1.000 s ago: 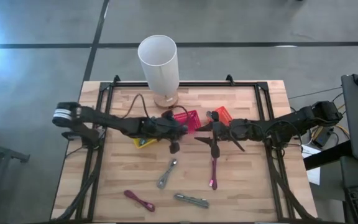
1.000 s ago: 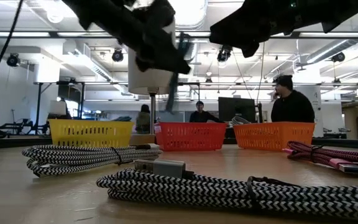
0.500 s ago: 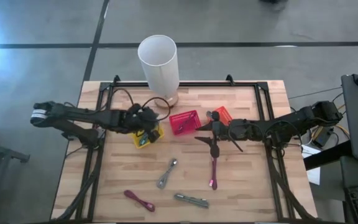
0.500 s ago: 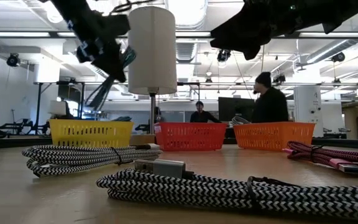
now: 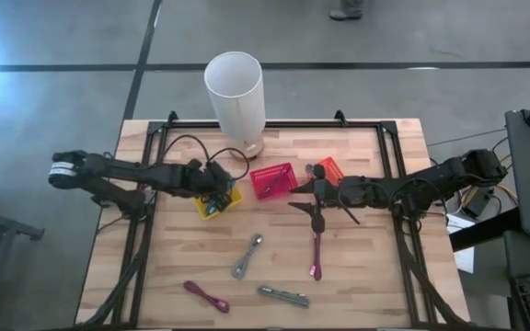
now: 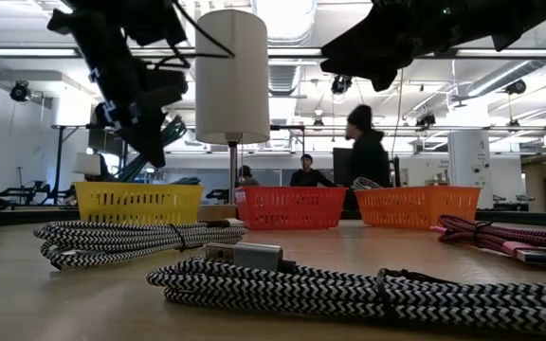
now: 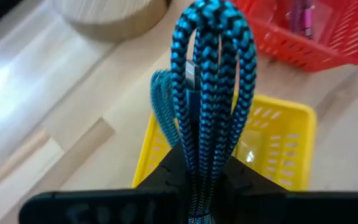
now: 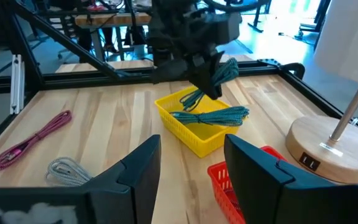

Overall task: Pick & Place USB Port
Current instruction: Put the blue charger cable into the yellow bin

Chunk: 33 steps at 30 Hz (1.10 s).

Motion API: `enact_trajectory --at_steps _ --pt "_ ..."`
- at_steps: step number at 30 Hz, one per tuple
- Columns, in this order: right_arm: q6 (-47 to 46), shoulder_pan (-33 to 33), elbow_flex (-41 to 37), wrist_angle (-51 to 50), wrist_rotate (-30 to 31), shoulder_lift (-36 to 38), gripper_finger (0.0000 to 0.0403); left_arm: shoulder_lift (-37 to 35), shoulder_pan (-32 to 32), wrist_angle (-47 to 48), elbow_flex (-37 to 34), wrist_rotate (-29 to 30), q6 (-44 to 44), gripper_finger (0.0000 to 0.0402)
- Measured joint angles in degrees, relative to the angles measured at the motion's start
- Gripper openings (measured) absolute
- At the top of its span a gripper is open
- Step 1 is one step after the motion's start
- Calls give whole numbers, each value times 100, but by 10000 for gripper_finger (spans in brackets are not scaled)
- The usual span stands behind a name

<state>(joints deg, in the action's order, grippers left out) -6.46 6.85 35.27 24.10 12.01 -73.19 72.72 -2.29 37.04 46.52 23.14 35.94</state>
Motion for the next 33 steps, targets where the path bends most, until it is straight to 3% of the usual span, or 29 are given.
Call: enact_trajectory --at_steps 5,18,27,33 --pt "0 0 0 1 2 0 176 9 -106 -57 -216 -265 74 36" --pt "2 -1 -2 -2 2 0 178 9 -176 -1056 -851 -258 -131 55" --pt "2 -2 -2 -5 2 0 178 9 -184 -1037 -891 -30 -275 97" --pt "2 -1 -2 -6 2 0 178 9 -186 -1032 -554 257 -730 114"
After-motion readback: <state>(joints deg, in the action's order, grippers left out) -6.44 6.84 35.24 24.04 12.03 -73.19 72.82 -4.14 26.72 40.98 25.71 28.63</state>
